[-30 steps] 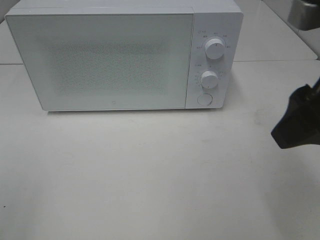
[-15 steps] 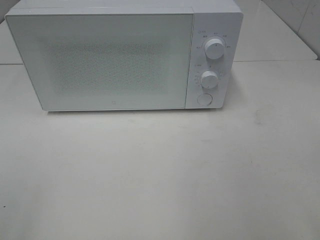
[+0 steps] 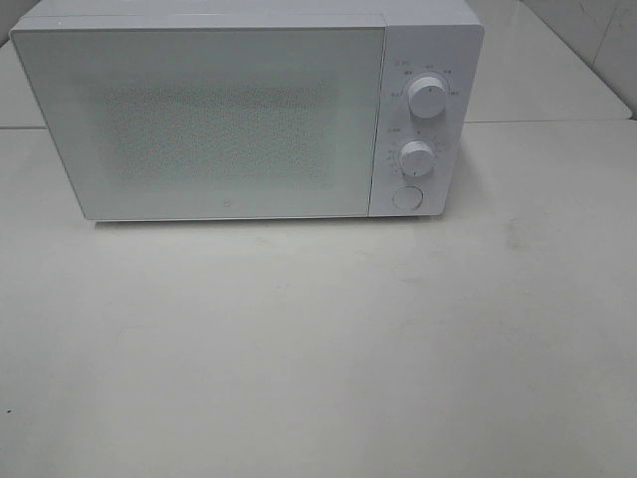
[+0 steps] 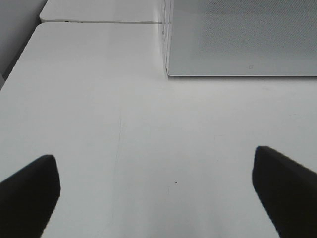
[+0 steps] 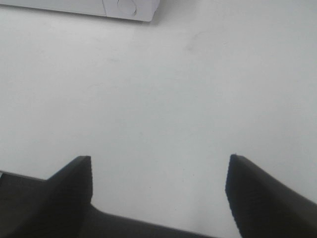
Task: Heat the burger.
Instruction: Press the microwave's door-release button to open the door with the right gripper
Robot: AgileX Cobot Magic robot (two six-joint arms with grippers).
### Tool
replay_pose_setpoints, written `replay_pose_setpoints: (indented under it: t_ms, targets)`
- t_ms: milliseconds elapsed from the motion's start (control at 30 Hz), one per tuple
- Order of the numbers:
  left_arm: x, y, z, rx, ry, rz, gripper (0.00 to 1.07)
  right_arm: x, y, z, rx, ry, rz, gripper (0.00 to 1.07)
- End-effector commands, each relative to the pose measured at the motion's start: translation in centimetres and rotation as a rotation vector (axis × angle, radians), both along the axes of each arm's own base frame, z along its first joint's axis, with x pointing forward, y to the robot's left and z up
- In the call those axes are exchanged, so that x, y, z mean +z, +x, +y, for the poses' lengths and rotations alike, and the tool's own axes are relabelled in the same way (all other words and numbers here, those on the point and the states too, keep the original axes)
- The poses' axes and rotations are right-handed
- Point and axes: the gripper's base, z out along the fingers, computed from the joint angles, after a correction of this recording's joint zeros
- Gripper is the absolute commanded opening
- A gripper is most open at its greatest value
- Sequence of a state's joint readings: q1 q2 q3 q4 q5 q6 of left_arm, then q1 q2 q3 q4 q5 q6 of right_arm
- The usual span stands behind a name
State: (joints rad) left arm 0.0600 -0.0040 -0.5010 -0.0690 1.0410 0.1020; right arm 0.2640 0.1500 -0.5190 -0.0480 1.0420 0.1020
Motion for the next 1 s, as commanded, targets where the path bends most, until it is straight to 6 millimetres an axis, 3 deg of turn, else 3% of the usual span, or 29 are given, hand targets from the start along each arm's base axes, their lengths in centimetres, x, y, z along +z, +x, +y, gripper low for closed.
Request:
replay_pose_setpoints:
  t_ms: [33, 267, 733, 933, 1000]
  targets:
    - [-0.1, -0.3, -0.1, -0.002, -0.011, -0.021, 0.98, -0.2, -0.7, -0.2, -0.037, -0.004, -0.049, 0.74]
    - [-0.1, -0.3, -0.1, -0.002, -0.011, -0.021, 0.98, -0.3, -2.6, -0.8, -0.136, -0.003, -0.178, 0.74]
    - [-0.1, -0.2, -0.1, -0.001, -0.010, -0.018, 0.98, -0.3, -2.6, -0.7, -0.135, -0.008, -0.179, 0.74]
    - [-0.1, -0.2, -0.1, -0.001, -0.010, -0.018, 0.98, 1.4, -2.1, -0.6, -0.129, 0.017, -0.227, 0.74]
    - [-0.1, -0.2, -0.1, -0.001, -0.010, -0.018, 0.98, 2.0, -1.1, -0.4, -0.126, 0.019, -0.254, 0.74]
